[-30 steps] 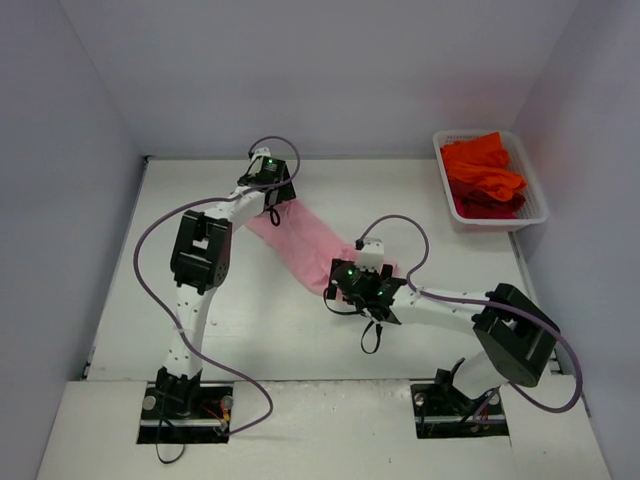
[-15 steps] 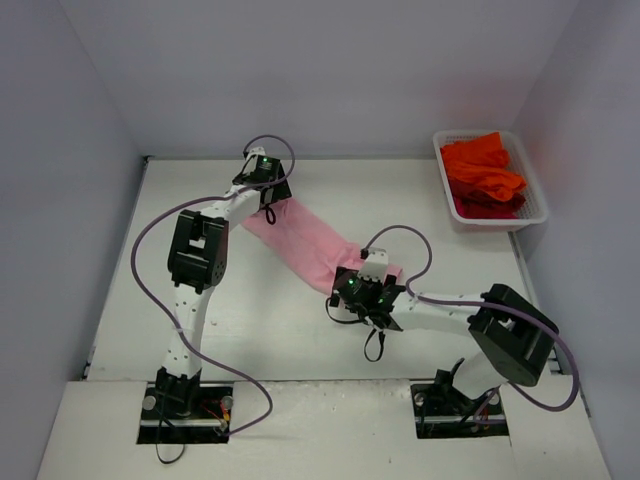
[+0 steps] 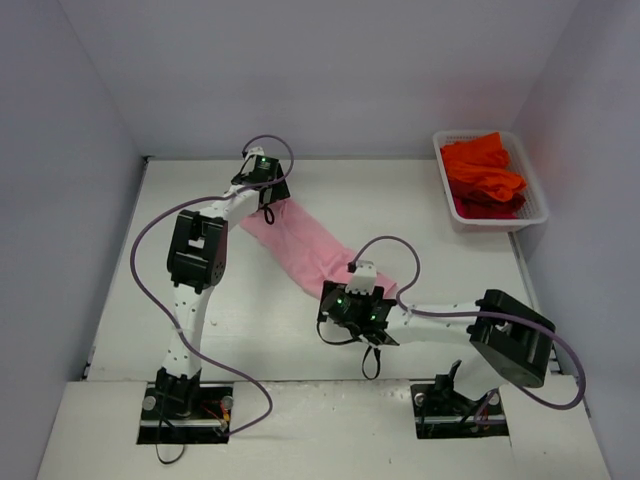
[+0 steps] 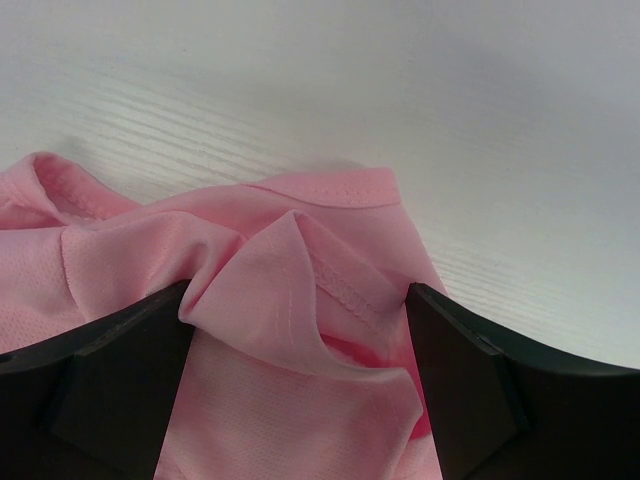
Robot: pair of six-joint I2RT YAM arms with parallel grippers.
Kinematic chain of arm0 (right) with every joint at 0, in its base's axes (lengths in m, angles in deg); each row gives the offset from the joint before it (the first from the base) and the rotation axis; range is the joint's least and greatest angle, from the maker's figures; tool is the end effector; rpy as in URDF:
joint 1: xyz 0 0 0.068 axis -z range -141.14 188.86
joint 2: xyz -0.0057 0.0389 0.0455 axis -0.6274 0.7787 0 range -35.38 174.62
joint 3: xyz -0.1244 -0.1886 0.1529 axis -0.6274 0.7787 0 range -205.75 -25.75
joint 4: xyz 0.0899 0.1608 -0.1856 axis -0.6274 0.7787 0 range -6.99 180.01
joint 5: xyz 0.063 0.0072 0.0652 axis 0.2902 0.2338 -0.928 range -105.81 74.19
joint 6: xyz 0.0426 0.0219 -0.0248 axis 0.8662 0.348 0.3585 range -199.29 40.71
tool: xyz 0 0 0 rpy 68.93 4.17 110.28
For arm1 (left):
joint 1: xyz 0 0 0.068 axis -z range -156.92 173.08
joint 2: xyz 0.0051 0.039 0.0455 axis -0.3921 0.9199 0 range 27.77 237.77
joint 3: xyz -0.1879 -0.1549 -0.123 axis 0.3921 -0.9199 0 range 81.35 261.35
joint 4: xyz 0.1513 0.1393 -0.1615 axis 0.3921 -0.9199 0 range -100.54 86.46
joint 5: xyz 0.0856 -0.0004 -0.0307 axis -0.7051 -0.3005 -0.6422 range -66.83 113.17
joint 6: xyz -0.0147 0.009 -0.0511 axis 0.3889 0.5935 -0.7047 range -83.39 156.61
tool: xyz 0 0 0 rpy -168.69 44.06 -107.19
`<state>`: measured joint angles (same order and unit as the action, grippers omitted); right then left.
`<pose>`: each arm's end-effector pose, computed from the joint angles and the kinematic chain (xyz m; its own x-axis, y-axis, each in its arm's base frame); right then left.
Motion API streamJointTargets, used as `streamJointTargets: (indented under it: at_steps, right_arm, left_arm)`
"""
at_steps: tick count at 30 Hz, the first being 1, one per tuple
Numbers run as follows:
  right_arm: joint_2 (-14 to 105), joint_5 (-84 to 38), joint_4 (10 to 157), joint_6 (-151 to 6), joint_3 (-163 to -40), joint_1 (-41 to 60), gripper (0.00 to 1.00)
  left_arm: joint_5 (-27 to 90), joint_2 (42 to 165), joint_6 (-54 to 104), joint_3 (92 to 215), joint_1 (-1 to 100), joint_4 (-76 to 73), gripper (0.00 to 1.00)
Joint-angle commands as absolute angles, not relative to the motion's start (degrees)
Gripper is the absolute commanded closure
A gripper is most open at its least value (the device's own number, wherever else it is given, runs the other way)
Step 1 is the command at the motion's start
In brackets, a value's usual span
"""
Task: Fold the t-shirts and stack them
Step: Fold the tshirt
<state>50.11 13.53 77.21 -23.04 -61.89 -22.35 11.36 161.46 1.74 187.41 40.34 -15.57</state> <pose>0.1505 0.2375 0.1575 -0.6773 0.2724 -0.6834 -0.0535 0.9082 0.4150 0.5094 -0.1506 0.1745 -0.5800 -0.4058 -0.7063 -0.2337 0.9135 -0.3330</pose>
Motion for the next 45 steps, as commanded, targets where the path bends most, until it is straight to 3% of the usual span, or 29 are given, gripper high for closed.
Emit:
streamJointTargets:
  at_steps: [1,24,45]
  right_arm:
    - [50.6,13.6,78.3,-17.7,-62.3,-24.9,0.00]
    - [62.1,14.2,82.0,-7.0,-70.1,-40.6,0.00]
    - [67.4,13.2,81.9,-5.2,-75.0,-45.3,0.00]
  left_arm:
    - [11.7,157.7,2.0,188.6,39.7,-17.3,0.18]
    - [14.2,162.2,1.3,194.3,41.7,-17.7,0.19]
    - [21.8,167.1,2.4,205.6,44.5,-19.6,0.19]
